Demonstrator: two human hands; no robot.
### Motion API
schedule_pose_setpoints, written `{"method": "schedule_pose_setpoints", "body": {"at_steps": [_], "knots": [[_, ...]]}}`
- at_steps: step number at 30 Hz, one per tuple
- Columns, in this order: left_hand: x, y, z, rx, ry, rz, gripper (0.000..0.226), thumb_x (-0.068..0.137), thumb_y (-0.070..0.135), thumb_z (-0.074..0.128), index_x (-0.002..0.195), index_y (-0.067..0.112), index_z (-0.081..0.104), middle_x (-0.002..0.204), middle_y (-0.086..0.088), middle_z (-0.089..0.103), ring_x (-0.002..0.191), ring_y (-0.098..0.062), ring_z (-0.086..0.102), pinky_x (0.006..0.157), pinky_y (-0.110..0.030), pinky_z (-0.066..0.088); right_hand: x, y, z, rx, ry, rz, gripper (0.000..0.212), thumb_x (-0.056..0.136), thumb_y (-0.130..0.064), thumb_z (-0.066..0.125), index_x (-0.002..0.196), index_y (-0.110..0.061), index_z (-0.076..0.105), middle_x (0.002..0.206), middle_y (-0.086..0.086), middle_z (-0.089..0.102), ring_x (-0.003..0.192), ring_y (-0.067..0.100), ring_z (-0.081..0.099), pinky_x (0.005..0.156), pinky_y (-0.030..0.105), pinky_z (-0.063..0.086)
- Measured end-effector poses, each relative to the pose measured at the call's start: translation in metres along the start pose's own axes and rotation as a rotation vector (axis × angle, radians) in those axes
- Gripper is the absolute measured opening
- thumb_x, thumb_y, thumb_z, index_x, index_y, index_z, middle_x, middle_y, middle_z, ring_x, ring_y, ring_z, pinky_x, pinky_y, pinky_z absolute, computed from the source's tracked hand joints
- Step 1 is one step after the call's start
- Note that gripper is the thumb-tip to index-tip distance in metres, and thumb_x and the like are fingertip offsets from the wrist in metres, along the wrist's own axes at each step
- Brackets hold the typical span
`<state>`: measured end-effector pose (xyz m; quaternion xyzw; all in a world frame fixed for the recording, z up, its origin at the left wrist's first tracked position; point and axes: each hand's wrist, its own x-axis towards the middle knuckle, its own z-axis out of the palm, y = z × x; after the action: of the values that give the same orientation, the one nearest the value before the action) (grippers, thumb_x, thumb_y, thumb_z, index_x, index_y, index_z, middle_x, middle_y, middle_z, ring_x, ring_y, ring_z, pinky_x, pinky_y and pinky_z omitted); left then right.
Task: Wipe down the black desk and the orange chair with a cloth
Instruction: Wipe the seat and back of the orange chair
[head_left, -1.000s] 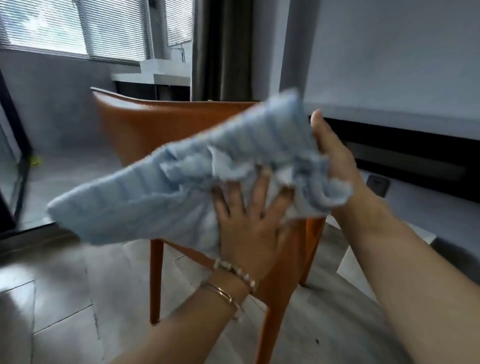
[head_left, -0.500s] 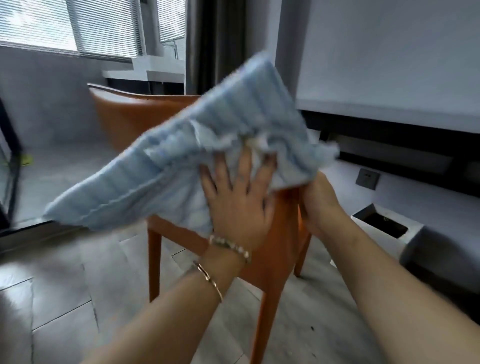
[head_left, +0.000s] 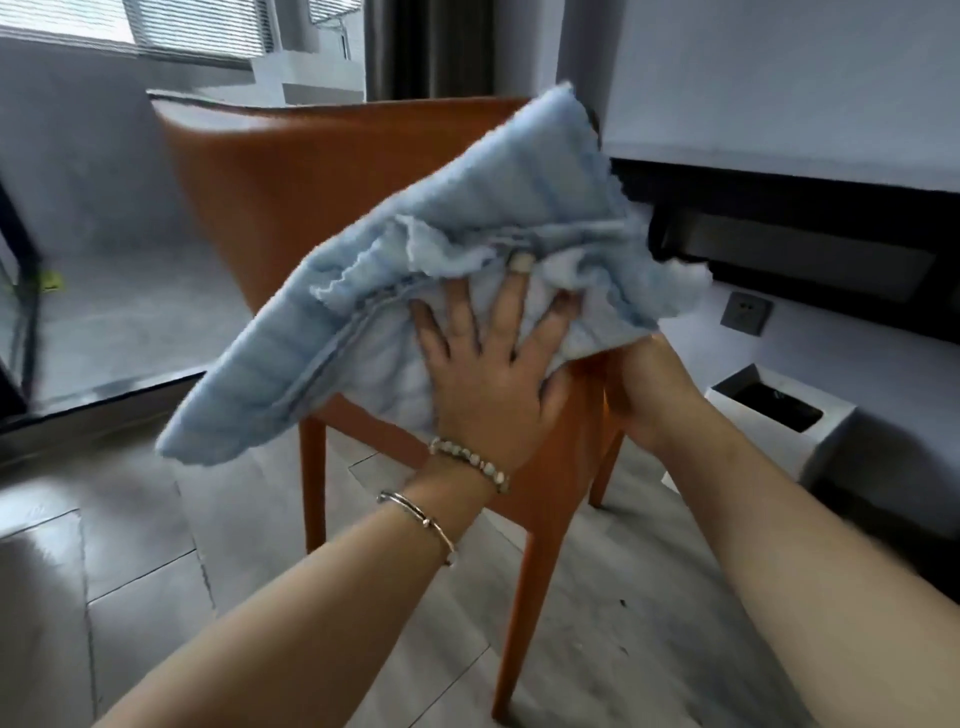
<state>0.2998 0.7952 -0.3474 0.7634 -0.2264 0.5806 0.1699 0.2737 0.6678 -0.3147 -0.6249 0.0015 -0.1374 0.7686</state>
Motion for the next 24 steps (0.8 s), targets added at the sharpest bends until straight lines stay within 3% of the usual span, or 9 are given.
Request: {"method": "schedule_pose_setpoints", "body": {"at_steps": [2, 4, 6, 9, 13, 17, 20, 22, 24], "knots": [[-0.049, 0.0, 0.005, 0.031, -0.137, 0.191, 0.044, 0.081, 0.038, 0.047, 0.125, 0.033, 0.044, 0.136, 0.0, 0.037, 0.118, -0.041, 0.036, 0.09, -0.074, 0.026, -0.002, 0.006, -0.003, -0.007, -0.005, 0.045, 0.035, 0.098, -0.026, 0.043, 0.126, -0.007, 0.054, 0.098, 0.001, 0.067, 0.081, 0.017, 0.066, 0.074, 0.028, 0.053], [-0.097, -0.005, 0.012, 0.02, -0.288, 0.257, 0.034, 0.075, 0.027, 0.053, 0.106, 0.034, 0.065, 0.117, 0.001, 0.061, 0.101, -0.037, 0.053, 0.073, -0.067, 0.046, -0.002, 0.008, 0.0, 0.039, -0.101, 0.015, 0.041, 0.096, -0.041, 0.042, 0.125, -0.016, 0.057, 0.113, 0.002, 0.068, 0.102, 0.019, 0.065, 0.089, 0.035, 0.051], [-0.131, -0.006, 0.017, -0.067, -0.419, 0.187, 0.025, 0.067, 0.017, 0.06, 0.085, 0.026, 0.075, 0.092, -0.003, 0.071, 0.084, -0.038, 0.063, 0.061, -0.056, 0.054, -0.003, 0.009, 0.006, 0.036, -0.097, -0.05, 0.036, 0.096, -0.044, 0.039, 0.117, -0.024, 0.061, 0.114, -0.001, 0.068, 0.106, 0.016, 0.064, 0.089, 0.035, 0.053], [-0.148, 0.01, 0.014, -0.125, -0.542, 0.04, 0.024, 0.069, 0.023, 0.06, 0.087, 0.023, 0.075, 0.092, -0.009, 0.07, 0.084, -0.038, 0.064, 0.07, -0.051, 0.054, -0.006, 0.012, 0.011, 0.002, -0.03, -0.123, 0.031, 0.096, -0.046, 0.04, 0.103, -0.029, 0.066, 0.105, -0.003, 0.071, 0.099, 0.014, 0.067, 0.082, 0.032, 0.056], [-0.106, 0.035, 0.002, -0.143, -0.41, -0.199, 0.044, 0.076, 0.042, 0.045, 0.111, 0.022, 0.064, 0.106, -0.018, 0.063, 0.102, -0.042, 0.054, 0.077, -0.063, 0.048, -0.006, 0.012, 0.012, 0.022, 0.037, -0.144, 0.031, 0.095, -0.041, 0.046, 0.087, -0.026, 0.072, 0.096, -0.001, 0.073, 0.092, 0.016, 0.069, 0.083, 0.035, 0.055], [-0.024, 0.029, -0.002, -0.267, -0.115, -0.507, 0.061, 0.084, 0.046, 0.035, 0.142, 0.033, 0.017, 0.151, -0.002, 0.013, 0.136, -0.045, 0.015, 0.107, -0.059, 0.005, -0.008, 0.013, 0.013, 0.021, 0.028, -0.16, 0.026, 0.095, -0.034, 0.049, 0.088, -0.021, 0.07, 0.088, 0.001, 0.073, 0.084, 0.015, 0.069, 0.072, 0.026, 0.054], [-0.004, 0.018, -0.011, -0.301, -0.174, -0.582, 0.059, 0.085, 0.051, 0.023, 0.135, 0.039, -0.007, 0.146, 0.004, -0.01, 0.14, -0.033, -0.011, 0.112, -0.057, -0.004, -0.017, 0.003, 0.016, -0.081, 0.053, -0.199, 0.029, 0.097, -0.038, 0.044, 0.091, -0.024, 0.069, 0.085, -0.006, 0.073, 0.079, 0.006, 0.069, 0.061, 0.018, 0.052], [-0.006, 0.013, -0.019, -0.312, -0.198, -0.508, 0.056, 0.086, 0.052, 0.021, 0.133, 0.037, -0.006, 0.144, 0.004, -0.014, 0.137, -0.027, -0.017, 0.112, -0.057, -0.005, -0.019, -0.015, 0.026, -0.141, 0.089, -0.282, 0.031, 0.095, -0.039, 0.046, 0.079, -0.026, 0.068, 0.074, -0.008, 0.07, 0.07, 0.004, 0.066, 0.057, 0.017, 0.049], [0.011, 0.007, -0.028, -0.308, -0.117, -0.426, 0.051, 0.091, 0.051, 0.022, 0.137, 0.03, 0.012, 0.148, -0.002, 0.003, 0.138, -0.037, 0.0, 0.109, -0.063, 0.003, -0.018, -0.042, 0.049, -0.21, 0.086, -0.453, 0.029, 0.093, -0.04, 0.048, 0.074, -0.029, 0.066, 0.074, -0.01, 0.067, 0.071, 0.003, 0.063, 0.062, 0.018, 0.048]]}}
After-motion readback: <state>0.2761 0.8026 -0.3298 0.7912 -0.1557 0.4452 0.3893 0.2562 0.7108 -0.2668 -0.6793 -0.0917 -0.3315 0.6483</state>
